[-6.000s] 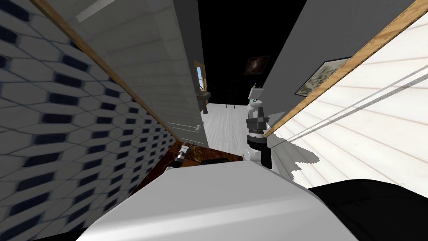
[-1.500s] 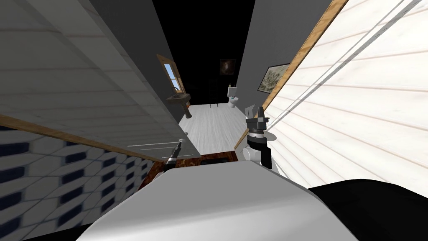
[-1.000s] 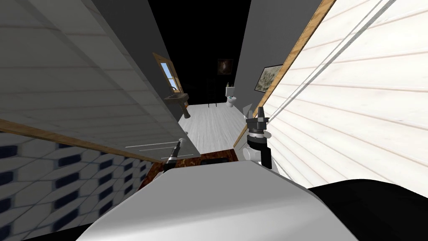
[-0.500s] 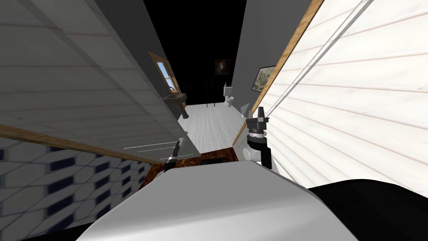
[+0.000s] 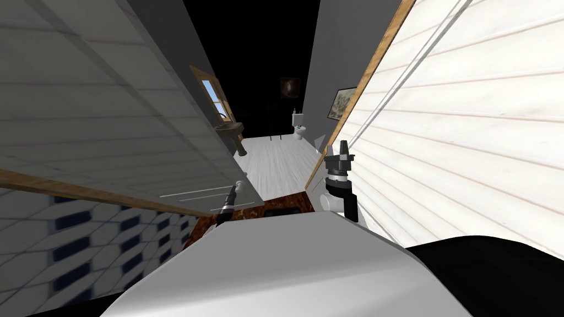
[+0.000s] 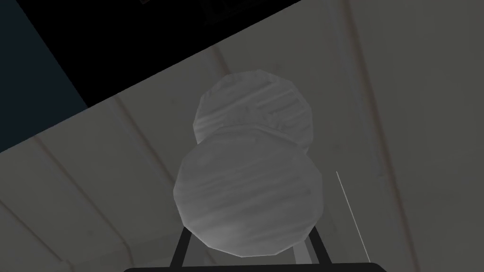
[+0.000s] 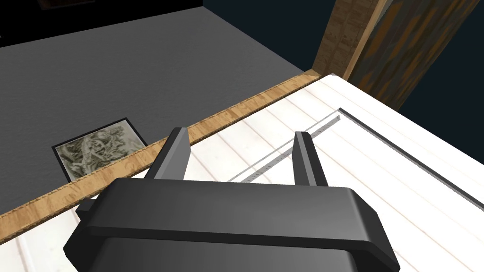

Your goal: Pull the door open

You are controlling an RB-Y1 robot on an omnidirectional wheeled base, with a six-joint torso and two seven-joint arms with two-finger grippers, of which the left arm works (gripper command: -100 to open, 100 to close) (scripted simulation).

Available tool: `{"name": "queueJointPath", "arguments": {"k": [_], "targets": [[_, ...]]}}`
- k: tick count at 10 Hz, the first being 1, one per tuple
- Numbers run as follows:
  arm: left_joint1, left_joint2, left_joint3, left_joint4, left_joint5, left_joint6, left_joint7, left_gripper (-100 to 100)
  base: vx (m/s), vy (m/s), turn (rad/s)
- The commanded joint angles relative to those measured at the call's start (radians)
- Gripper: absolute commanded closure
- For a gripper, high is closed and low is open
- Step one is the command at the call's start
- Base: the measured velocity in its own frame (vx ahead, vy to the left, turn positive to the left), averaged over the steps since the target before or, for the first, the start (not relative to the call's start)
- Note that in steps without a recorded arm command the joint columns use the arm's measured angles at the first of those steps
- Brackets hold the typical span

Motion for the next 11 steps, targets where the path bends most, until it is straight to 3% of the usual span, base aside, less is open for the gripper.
{"name": "queueJointPath", "arguments": {"k": [1, 2, 4, 5, 6, 7, 9, 10, 11], "targets": [[-0.004, -0.006, -0.021, -0.011, 0.03, 0.0, 0.05, 100, -0.06, 0.024, -0.091], [-0.004, -0.006, -0.021, -0.011, 0.03, 0.0, 0.052, 100, -0.049, 0.022, -0.049], [-0.009, -0.004, -0.047, -0.013, 0.087, 0.011, 0.117, 100, -0.073, 0.035, -0.13], [-0.009, -0.004, -0.047, -0.013, 0.087, 0.011, 0.135, 100, -0.066, 0.035, -0.058], [-0.011, -0.003, -0.06, -0.014, 0.116, 0.017, 0.168, 100, -0.081, 0.03, -0.108], [-0.011, -0.003, -0.06, -0.014, 0.116, 0.017, 0.177, 100, -0.06, 0.023, -0.055], [-0.017, -0.001, -0.086, -0.016, 0.174, 0.029, 0.242, 100, -0.066, 0.035, -0.111], [-0.017, -0.001, -0.086, -0.016, 0.174, 0.029, 0.261, 100, -0.064, 0.04, -0.086], [-0.019, 0.0, -0.099, -0.017, 0.203, 0.035, 0.295, 100, -0.066, 0.023, -0.083]]}}
